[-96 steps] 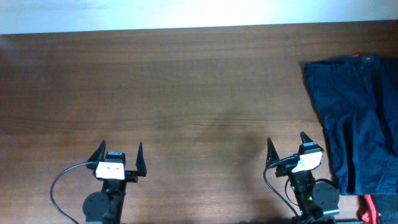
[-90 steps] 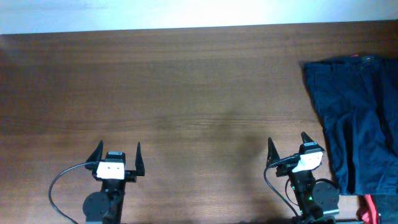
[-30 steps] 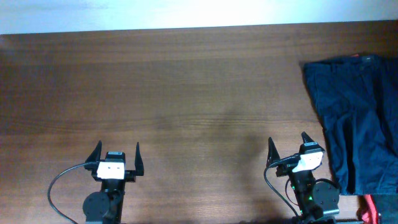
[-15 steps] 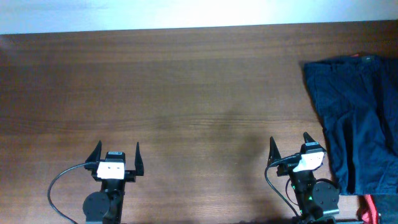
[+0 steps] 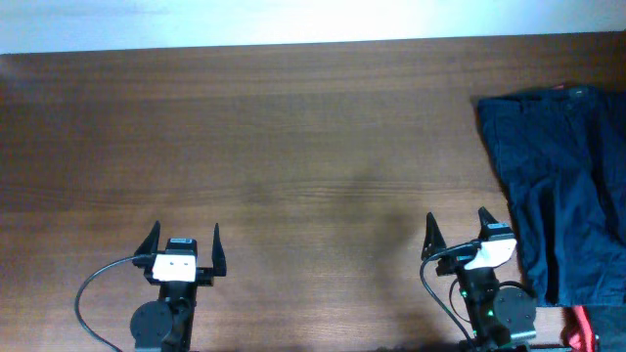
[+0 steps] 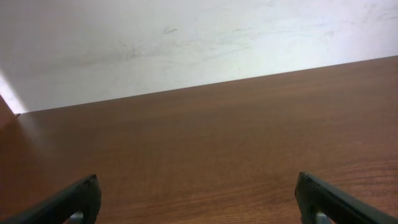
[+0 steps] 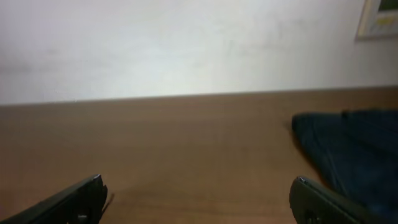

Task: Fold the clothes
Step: 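Reach the right gripper to the navy shorts waistband and grasp it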

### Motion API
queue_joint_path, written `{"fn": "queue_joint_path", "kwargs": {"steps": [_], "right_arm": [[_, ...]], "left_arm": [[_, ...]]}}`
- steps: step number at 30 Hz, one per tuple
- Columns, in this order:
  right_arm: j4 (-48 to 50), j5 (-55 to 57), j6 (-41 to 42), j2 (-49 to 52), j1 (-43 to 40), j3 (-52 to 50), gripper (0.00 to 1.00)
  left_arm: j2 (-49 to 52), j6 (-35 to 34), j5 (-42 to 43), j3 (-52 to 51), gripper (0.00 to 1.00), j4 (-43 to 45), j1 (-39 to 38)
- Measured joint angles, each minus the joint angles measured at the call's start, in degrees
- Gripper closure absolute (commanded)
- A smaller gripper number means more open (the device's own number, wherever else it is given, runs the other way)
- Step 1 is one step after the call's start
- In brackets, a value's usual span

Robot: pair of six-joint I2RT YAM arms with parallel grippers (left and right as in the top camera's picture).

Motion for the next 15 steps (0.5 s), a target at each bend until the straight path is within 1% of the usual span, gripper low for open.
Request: {"fn": "queue_joint_path", "kwargs": {"steps": [3, 9, 15], "right_arm": [[-2.25, 0.00, 1.01, 0.00, 0.00, 4.87, 0.02], [-13.44, 1.09, 2.47, 0.11, 0.00, 21.77, 0.02], [-17.49, 3.82, 2.75, 2.73, 0.00, 37.03, 0.02]], "left_arm": [[0.00, 0.00, -0.02, 0.00, 0.01, 0.00, 0.00], [-0.02, 0.00, -0.02, 0.00, 0.01, -0.02, 0.00], [-0.04, 0.02, -0.02, 0.00, 0.01, -0.02, 0.00]]}}
